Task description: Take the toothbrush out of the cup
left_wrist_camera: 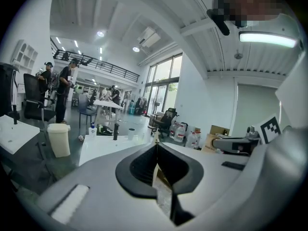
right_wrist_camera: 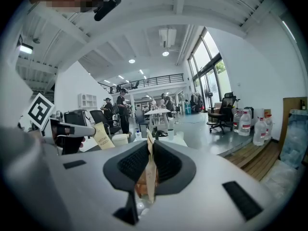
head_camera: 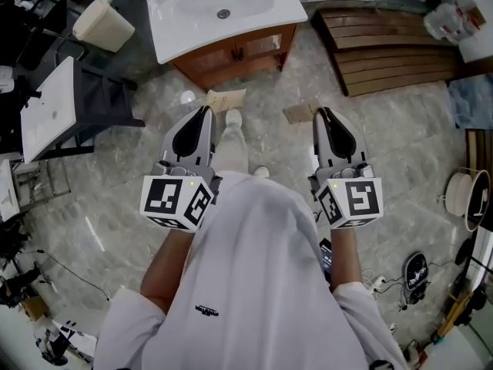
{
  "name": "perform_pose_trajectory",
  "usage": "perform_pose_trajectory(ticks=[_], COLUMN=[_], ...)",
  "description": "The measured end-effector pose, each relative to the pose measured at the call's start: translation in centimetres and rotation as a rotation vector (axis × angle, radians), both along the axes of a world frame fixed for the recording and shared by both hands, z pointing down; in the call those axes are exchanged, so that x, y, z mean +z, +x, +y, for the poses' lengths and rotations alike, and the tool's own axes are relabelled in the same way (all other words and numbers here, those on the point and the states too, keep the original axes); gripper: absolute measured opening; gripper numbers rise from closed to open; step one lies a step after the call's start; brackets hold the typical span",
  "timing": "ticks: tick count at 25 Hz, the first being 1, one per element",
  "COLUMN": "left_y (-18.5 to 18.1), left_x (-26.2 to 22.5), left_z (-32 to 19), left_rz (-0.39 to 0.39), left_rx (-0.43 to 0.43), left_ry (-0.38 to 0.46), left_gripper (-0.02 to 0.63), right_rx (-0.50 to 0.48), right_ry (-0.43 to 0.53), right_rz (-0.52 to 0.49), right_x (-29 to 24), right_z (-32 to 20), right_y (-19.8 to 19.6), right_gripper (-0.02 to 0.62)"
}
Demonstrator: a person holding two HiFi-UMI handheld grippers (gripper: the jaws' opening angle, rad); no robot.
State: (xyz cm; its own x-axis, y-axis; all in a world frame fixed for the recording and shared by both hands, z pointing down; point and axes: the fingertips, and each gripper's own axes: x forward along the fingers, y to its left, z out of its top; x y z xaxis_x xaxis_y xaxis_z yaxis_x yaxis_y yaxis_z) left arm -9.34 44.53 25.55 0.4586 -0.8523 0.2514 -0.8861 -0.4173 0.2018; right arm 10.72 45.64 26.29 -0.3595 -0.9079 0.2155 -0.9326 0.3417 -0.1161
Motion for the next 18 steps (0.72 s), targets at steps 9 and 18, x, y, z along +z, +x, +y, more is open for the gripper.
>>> perform_pose_trajectory(ticks=[9,18], left_y=[-0.7,-1.8], left_x=[1.9,0.8], left_z=[-13.2,-29.7], left_rz=[0.024,0.052], left_rx=[0.013,0.022], left_ry=[-0.012,-0.026], left_gripper=[0.006,0.006], right_rx=[-0.003,-0.018], right_ry=[-0.016,-0.064], right_rz=[0.020,0.039], right_x=[1.4,1.0], right_z=[-12.7,-29.3], right_y=[-0.8,-2.7], right_gripper=[0.028,0.028])
